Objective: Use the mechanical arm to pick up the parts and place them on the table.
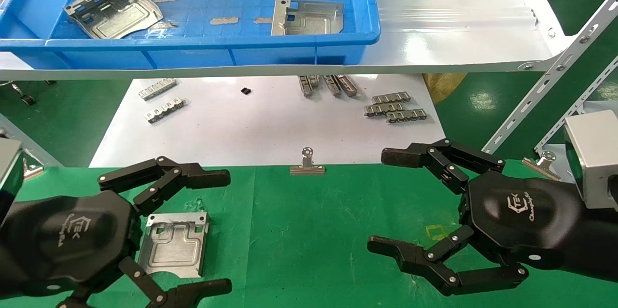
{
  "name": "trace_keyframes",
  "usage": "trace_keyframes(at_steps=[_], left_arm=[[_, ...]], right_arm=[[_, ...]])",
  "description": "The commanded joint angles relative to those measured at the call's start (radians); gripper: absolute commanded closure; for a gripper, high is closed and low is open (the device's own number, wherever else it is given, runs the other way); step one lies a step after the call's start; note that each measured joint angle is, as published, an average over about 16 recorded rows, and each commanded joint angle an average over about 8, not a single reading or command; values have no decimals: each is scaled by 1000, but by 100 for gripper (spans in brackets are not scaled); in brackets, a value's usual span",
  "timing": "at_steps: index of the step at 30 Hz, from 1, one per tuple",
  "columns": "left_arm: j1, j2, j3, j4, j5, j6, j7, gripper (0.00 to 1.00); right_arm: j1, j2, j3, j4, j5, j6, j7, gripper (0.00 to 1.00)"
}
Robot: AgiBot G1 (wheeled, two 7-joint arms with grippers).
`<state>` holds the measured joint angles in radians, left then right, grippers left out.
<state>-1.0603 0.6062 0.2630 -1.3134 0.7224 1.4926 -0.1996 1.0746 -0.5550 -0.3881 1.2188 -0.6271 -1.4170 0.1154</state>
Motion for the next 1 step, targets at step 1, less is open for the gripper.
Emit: trace_keyframes(at_steps=[1], left_arm=[[-3, 1, 4, 8, 1, 0, 4, 0]], right_arm=[[0, 0, 0, 0, 0, 0, 0, 0]])
